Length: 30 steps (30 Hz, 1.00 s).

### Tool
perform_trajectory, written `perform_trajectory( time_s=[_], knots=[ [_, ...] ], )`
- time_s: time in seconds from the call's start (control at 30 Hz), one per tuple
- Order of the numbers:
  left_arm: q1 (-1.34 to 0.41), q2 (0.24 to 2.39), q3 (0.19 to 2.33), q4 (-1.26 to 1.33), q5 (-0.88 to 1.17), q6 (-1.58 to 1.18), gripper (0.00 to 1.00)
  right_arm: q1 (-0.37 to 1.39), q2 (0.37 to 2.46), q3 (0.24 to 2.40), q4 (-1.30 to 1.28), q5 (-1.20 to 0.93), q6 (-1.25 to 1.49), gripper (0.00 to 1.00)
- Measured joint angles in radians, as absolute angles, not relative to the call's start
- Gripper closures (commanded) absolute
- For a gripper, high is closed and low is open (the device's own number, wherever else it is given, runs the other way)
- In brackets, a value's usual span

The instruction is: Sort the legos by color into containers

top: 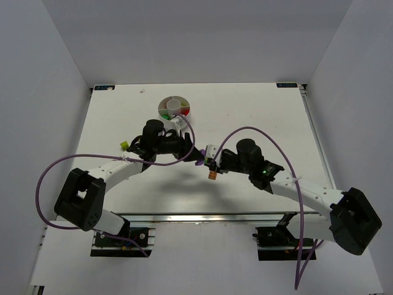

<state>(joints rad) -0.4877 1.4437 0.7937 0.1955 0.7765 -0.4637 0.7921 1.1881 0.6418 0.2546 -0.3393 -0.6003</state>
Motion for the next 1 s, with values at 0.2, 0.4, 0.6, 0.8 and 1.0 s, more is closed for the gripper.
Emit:
perform_trajectory(
  time_s=[0.2,0.4,0.6,0.8,1.0],
  knots=[
    [-0.488,1.45,0.794,0.201,0.795,-0.466,0.38,0.792,1.188,0.637,0.255,-0.342,-0.6,1.0],
    [-0.492,1.45,0.794,0.223,0.82,-0.484,0.57,0.792,1.188,0.637,0.257,-0.342,-0.599,1.0],
    [-0.49,1.451,0.793,0.244,0.833,-0.513,0.83,0.79,1.184,0.637,0.266,-0.342,-0.603,1.0],
    [-0.479,1.451,0.793,0.259,0.849,-0.52,0.96,0.783,1.179,0.636,0.274,-0.346,-0.602,1.0],
    [-0.44,1.436,0.783,0.325,0.889,-0.558,1.0,0.764,1.161,0.633,0.319,-0.385,-0.6,1.0]
  ],
)
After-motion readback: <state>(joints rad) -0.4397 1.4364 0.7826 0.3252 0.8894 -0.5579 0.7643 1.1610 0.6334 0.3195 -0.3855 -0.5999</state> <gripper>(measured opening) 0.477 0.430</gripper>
